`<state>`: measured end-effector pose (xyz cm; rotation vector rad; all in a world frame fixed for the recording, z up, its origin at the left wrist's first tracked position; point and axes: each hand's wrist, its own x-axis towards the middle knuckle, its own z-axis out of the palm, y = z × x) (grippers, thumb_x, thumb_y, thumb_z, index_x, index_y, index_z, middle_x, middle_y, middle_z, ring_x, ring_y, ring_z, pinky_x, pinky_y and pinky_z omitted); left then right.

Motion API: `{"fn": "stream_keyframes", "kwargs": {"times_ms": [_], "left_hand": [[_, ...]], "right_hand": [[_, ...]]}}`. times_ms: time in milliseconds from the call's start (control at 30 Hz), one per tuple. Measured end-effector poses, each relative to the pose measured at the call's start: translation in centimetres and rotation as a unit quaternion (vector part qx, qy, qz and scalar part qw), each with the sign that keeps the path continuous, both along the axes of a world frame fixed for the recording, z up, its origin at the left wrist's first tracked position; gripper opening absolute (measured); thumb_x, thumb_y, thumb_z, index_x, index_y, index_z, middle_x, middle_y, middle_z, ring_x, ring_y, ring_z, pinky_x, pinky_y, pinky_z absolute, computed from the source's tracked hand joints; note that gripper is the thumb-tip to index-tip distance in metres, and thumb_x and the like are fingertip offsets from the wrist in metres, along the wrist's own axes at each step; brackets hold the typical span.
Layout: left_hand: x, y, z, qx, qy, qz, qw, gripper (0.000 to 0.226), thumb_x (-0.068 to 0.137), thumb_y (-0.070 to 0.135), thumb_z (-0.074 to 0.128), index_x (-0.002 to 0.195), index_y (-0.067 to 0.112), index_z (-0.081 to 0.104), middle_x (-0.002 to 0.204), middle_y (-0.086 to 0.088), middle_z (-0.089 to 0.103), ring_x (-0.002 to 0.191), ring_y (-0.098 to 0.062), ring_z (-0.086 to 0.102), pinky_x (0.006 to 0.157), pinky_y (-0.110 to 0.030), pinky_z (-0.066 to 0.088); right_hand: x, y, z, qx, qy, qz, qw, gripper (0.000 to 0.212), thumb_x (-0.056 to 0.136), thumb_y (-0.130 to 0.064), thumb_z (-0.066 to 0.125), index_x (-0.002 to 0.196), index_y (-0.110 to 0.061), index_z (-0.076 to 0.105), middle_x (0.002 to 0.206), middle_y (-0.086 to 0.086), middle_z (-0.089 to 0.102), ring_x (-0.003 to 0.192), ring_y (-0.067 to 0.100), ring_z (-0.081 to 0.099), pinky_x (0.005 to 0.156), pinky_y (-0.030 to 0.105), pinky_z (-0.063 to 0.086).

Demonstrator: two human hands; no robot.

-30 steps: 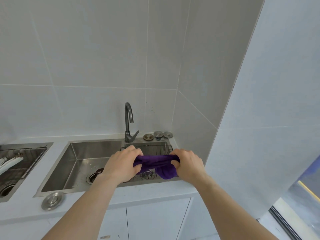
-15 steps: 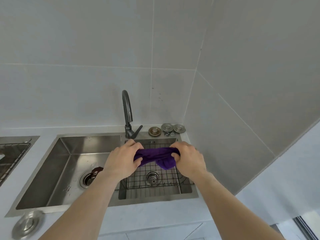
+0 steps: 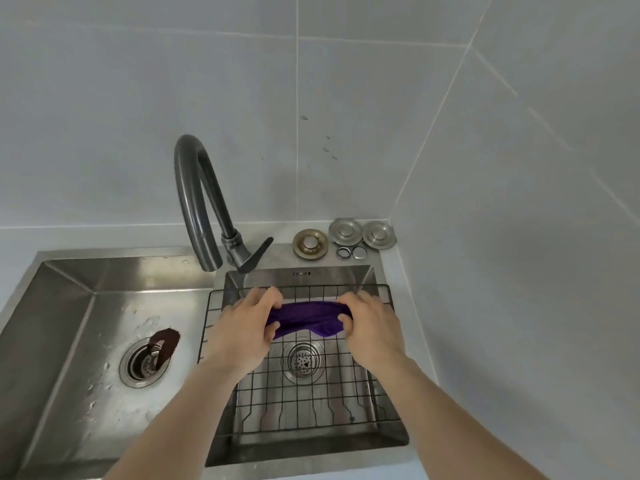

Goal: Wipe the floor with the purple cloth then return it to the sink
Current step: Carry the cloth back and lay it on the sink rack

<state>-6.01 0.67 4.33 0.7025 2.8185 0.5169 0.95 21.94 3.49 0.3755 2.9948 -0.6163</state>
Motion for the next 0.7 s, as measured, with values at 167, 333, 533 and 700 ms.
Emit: {"fn": "stream_keyframes", "kwargs": {"times_ms": [167,333,533,700], "left_hand": [[-1.0,0.0,-4.7,-0.016,-0.026,0.001,1.000,0.025,0.091,0.022,0.062,0.110,0.028,0.047,0.118,0.004,0.058,0.089,-0.022,0.061,0.081,-0.037,0.050],[-0.9,0.5,-8.3,-0.049,-0.022,0.004,0.999,0.034,0.079,0.014,0.070,0.104,0.025,0.050,0.105,0.003,0.061,0.092,-0.026,0.062,0.086,-0.041,0.051],[0.3,1.3,-10.6,-0.087,0.016,-0.005,0.996,0.040,0.069,0.012,0.076,0.104,0.018,0.059,0.118,-0.003,0.062,0.119,-0.030,0.055,0.108,-0.045,0.043],[2.2,1.0,-12.1,-0.100,-0.009,-0.064,0.993,0.063,0.086,0.024,0.062,0.146,0.022,0.043,0.153,-0.001,0.049,0.146,-0.025,0.040,0.122,-0.044,0.028]], "right_hand": [[-1.1,-0.5,-4.3,0.013,-0.020,-0.001,1.000,0.028,0.096,-0.024,0.063,0.124,-0.026,0.062,0.115,-0.004,0.067,0.106,0.020,0.061,0.093,0.040,0.052],[-1.5,-0.6,-7.7,0.043,-0.044,0.004,0.998,0.031,0.090,-0.022,0.070,0.121,-0.025,0.066,0.108,-0.003,0.068,0.100,0.021,0.063,0.090,0.041,0.055],[-0.9,-0.5,-9.9,0.066,-0.021,0.017,0.997,0.056,0.073,-0.005,0.082,0.125,-0.021,0.067,0.110,0.003,0.068,0.103,0.026,0.063,0.090,0.044,0.056],[1.0,-1.4,-11.0,0.051,-0.030,0.092,0.994,0.056,0.091,-0.023,0.068,0.145,-0.024,0.051,0.147,0.003,0.057,0.140,0.026,0.049,0.117,0.048,0.041]]}}
